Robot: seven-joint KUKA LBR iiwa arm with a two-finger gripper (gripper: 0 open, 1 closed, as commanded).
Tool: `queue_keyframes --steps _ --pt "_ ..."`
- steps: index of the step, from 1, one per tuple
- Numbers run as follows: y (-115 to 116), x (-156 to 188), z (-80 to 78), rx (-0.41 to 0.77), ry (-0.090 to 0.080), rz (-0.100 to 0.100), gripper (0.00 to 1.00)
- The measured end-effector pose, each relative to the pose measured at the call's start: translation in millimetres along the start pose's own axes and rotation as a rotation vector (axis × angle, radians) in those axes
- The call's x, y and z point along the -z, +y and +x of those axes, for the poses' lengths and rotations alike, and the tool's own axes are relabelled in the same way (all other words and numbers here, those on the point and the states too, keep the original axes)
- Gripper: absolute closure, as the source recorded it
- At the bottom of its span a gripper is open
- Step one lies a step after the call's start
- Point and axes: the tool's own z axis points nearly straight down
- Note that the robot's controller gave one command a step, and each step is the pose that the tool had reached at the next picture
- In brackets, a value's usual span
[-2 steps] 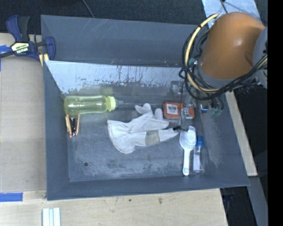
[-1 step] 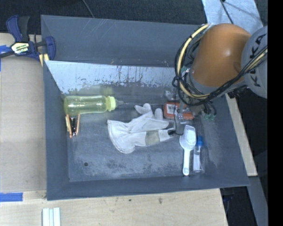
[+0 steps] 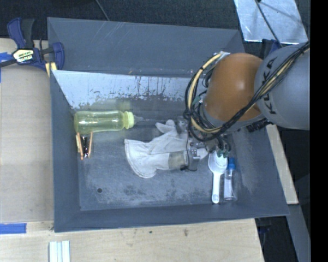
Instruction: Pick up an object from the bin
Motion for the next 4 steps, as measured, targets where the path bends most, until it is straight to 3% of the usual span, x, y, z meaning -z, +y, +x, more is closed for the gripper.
queue_keyframes --steps 1,2,3,4 --pt "-5.7 -53.2 -25.0 -0.044 0.001 -0.001 0.0" --pt "-29.5 -40.0 -18.3 -0.147 0.005 0.0 1.0" --pt "-29.5 -40.0 -18.3 -0.147 0.005 0.0 1.0" --pt "-50.8 96.3 -34.8 -0.146 0.004 0.001 1.0"
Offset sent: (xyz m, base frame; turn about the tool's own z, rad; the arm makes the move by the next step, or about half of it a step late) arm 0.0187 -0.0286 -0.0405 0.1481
